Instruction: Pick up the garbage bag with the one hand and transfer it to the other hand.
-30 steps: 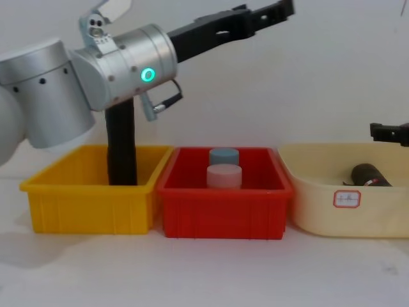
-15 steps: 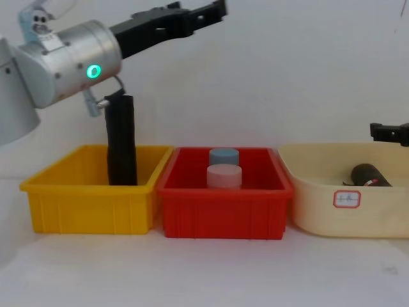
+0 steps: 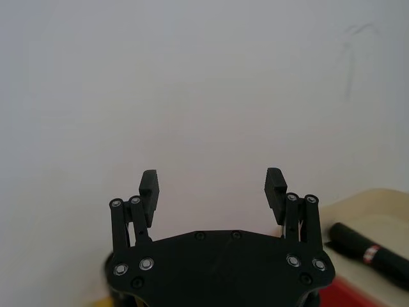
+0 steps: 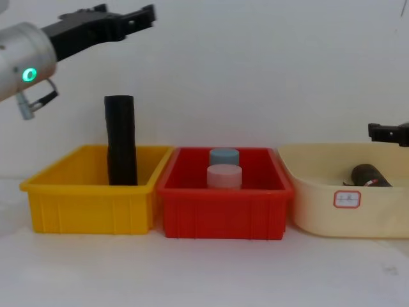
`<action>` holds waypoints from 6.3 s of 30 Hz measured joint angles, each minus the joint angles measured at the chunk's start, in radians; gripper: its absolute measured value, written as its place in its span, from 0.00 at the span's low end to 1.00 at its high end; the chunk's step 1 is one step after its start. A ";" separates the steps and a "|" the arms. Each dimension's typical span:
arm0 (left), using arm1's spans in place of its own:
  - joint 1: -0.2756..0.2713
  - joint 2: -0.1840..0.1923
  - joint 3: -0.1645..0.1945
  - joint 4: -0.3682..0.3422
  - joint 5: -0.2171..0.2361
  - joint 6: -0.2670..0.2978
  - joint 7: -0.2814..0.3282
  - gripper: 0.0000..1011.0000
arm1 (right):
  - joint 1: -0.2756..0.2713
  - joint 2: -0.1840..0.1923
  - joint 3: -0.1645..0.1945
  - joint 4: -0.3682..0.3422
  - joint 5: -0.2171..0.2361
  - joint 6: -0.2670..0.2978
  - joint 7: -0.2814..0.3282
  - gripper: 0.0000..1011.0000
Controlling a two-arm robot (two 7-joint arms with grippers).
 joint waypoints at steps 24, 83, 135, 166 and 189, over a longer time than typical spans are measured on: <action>0.057 0.052 -0.063 -0.053 0.039 0.005 0.089 0.99 | 0.030 0.007 -0.112 -0.005 0.024 0.053 0.178 0.99; 0.066 0.060 -0.072 -0.061 0.045 0.005 0.103 0.99 | 0.213 -0.082 -0.294 0.179 0.081 0.137 0.343 0.99; 0.065 0.060 -0.072 -0.061 0.045 0.005 0.103 0.99 | 0.343 -0.143 -0.356 0.421 0.094 0.073 0.333 0.99; 0.066 0.060 -0.072 -0.061 0.045 0.005 0.103 0.99 | 0.286 -0.103 -0.349 0.278 0.093 0.033 0.299 0.66; 0.066 0.060 -0.072 -0.061 0.045 0.005 0.103 0.99 | 0.219 -0.034 -0.171 -0.011 0.202 0.006 0.199 0.66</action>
